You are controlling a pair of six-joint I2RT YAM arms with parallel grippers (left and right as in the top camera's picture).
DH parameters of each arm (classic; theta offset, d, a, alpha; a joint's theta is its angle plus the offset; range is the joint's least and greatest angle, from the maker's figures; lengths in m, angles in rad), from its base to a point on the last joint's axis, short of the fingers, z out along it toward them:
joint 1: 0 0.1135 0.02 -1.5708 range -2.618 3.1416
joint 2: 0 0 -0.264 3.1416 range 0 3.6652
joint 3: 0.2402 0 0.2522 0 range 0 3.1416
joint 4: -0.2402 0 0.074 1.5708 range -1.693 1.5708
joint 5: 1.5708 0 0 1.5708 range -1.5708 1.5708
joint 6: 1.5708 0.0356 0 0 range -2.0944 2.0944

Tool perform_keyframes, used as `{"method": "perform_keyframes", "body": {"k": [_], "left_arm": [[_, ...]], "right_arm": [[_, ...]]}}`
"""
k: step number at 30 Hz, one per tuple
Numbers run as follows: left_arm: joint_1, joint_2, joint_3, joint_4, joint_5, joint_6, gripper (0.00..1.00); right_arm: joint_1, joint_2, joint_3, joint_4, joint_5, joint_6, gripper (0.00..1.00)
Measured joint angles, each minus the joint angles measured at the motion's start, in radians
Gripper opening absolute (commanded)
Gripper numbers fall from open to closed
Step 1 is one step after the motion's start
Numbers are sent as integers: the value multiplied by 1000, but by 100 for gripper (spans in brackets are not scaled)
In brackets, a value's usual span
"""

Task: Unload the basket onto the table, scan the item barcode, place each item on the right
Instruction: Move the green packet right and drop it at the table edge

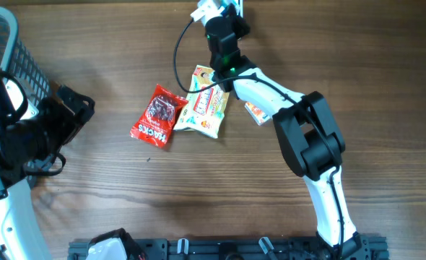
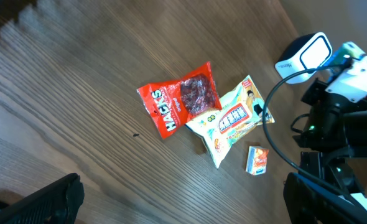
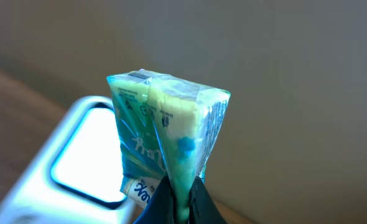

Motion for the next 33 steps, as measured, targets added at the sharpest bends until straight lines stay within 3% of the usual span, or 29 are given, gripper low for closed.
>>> {"method": "perform_keyframes", "body": {"k": [3,5,12,18,25,27,29,30,31,33], "left_arm": [[0,0,0,0,0,0,100],[0,0,0,0,0,0,100],[0,0,0,1,0,0,100],[0,0,0,0,0,0,100],[0,0,0,0,0,0,100],[0,0,0,0,0,0,100],[0,0,0,0,0,0,100],[0,0,0,0,0,0,100],[0,0,0,0,0,0,100],[0,0,0,0,0,0,100]], "right_arm": [[-40,0,0,9,118,1,4],[-112,0,4,-90,217,39,4],[-473,6,12,-757,410,408,4],[-723,7,12,-1092,315,753,4],[-958,7,16,-1125,160,906,5],[-1004,5,20,-1118,102,918,15],[-1036,-4,22,-1109,48,925,20],[-1055,-8,23,-1102,19,921,28],[-1078,-10,24,-1095,-7,925,46],[-1106,-16,34,-1096,-31,927,61]]}}
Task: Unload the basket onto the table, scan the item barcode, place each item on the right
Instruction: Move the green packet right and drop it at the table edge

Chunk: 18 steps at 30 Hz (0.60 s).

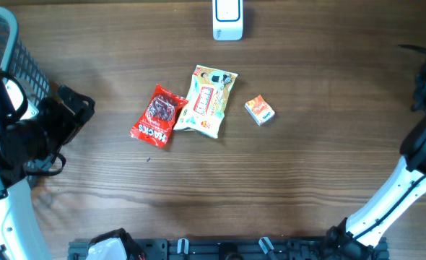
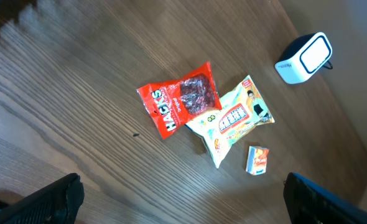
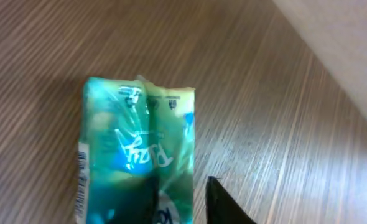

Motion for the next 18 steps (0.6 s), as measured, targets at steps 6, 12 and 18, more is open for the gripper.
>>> {"method": "perform_keyframes", "body": {"k": [6,12,18], "left_arm": [[0,0,0,0,0,0,100],[0,0,0,0,0,0,100],[0,0,0,0,0,0,100]], "right_arm": [[-36,3,150,-155,-168,-38,99],[-24,-14,412,-314,-514,14,100],[-2,-172,440,-461,-919,72,98]]}}
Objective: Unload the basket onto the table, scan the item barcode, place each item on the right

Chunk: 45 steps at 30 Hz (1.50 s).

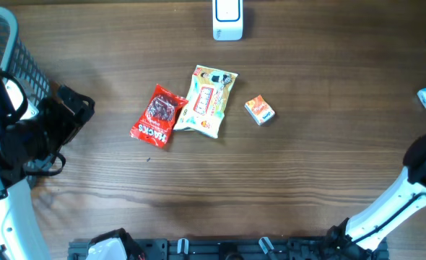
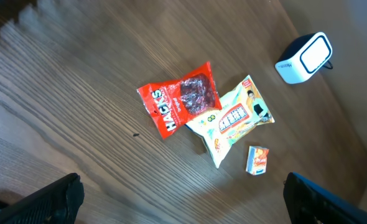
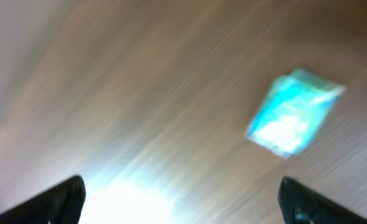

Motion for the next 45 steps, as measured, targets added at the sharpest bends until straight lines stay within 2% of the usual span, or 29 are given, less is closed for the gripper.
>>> {"method": "perform_keyframes", "body": {"k": [3,5,8,9,10,14,20,26,27,28,29,30,40,45], "left_arm": [[0,0,0,0,0,0,100],[0,0,0,0,0,0,100],[0,0,0,0,0,0,100],[0,0,0,0,0,0,100],[0,0,0,0,0,0,100],[0,0,0,0,0,0,100],[0,0,0,0,0,0,100],[0,0,0,0,0,0,100],[0,0,0,0,0,0,100],[0,0,0,0,0,0,100],[0,0,0,0,0,0,100],[0,0,0,0,0,0,100],[0,0,0,0,0,0,100],[0,0,0,0,0,0,100]], "right_arm": [[75,-23,9,-151,-245,-26,98],[173,-23,-14,-200,-296,-82,98],[365,-22,-74,-199,-274,-204,84],[435,-23,-103,-180,-236,-231,84],[571,-19,-170,-146,-151,-276,84],[771,-19,-333,-33,25,-275,84],[936,-19,-459,-42,177,-209,81],[1104,-19,-459,-145,518,-113,79],[1144,-19,-459,-143,557,-100,76],[1181,-19,-459,-137,589,-88,63],[1227,-19,-459,-116,622,-77,40],[1249,-19,-459,-104,638,-66,37],[1265,-19,-461,-83,698,-3,36],[1265,-19,-565,21,738,-1,36]]}}
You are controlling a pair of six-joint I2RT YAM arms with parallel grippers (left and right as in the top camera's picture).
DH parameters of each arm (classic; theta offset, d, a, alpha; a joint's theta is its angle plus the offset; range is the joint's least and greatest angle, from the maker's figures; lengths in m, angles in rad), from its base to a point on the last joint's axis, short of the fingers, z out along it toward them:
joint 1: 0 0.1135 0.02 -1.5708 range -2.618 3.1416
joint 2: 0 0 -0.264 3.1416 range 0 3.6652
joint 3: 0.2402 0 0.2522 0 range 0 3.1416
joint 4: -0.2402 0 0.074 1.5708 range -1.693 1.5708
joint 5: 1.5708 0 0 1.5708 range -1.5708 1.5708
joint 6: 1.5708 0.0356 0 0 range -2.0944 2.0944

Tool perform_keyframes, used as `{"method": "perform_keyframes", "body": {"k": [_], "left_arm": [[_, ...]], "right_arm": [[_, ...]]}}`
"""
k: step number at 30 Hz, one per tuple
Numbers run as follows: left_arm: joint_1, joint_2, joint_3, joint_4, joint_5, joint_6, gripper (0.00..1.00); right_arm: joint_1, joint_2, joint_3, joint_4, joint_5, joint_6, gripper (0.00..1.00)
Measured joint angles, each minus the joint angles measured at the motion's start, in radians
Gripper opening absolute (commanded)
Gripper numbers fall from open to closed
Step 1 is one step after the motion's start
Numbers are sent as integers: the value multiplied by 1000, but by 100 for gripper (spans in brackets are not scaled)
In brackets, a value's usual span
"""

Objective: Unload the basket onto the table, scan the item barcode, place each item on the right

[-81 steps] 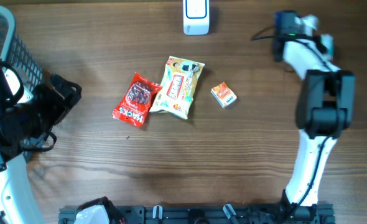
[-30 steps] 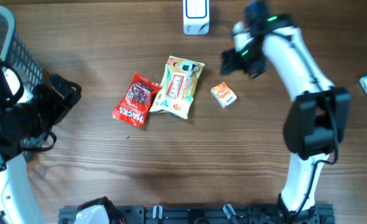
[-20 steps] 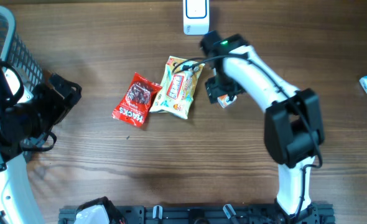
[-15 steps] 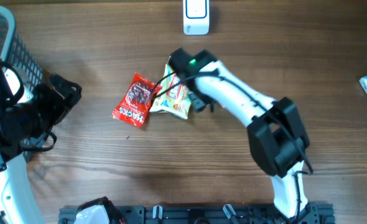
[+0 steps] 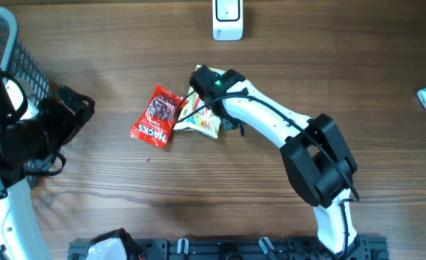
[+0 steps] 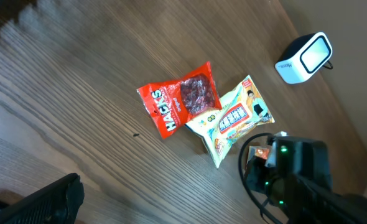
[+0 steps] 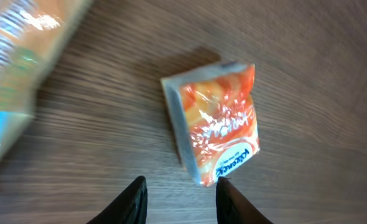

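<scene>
A small orange packet lies flat on the wooden table, just ahead of my right gripper. That gripper is open, one fingertip on each side of the packet's near end and nothing between them. In the overhead view my right arm covers the packet. The white barcode scanner stands at the back edge. A teal packet lies at the far right. My left gripper hangs open at the left, high above the table and far from the items.
A red Hacks bag and a yellow snack bag lie side by side left of the orange packet; the yellow bag is close to my right fingers. A wire basket stands at the back left corner.
My right arm was off at the table's right edge above the released teal packet. Now it is at the middle, gripper open at the orange packet. The left arm has not moved.
My right gripper held the teal packet up in front of the scanner. Then it was at the far right, low over the table, with the packet. Then the packet lay there, let go. Now the open gripper is at the orange packet.
</scene>
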Motion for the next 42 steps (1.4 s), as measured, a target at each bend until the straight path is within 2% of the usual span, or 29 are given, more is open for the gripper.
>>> {"method": "perform_keyframes", "body": {"k": [4,13,16,19,20,21,26,29,31,38,42], "left_arm": [[0,0,0,0,0,0,100],[0,0,0,0,0,0,100],[0,0,0,0,0,0,100],[0,0,0,0,0,0,100],[0,0,0,0,0,0,100],[0,0,0,0,0,0,100],[0,0,0,0,0,0,100],[0,0,0,0,0,0,100],[0,0,0,0,0,0,100],[0,0,0,0,0,0,100],[0,0,0,0,0,0,100]], "right_arm": [[0,0,-40,55,69,0,33],[-11,0,-112,150,68,0,29],[-12,0,-112,154,68,0,21],[-12,0,-112,142,65,0,22],[-12,0,-112,142,65,0,30],[-13,0,-112,142,65,-1,32],[-29,0,-120,204,61,-7,32],[-62,0,-133,211,12,-6,19],[-72,0,-133,211,-10,-8,4],[-74,-1,-65,54,-98,-8,4],[-93,-42,42,19,-290,-30,4]]}}
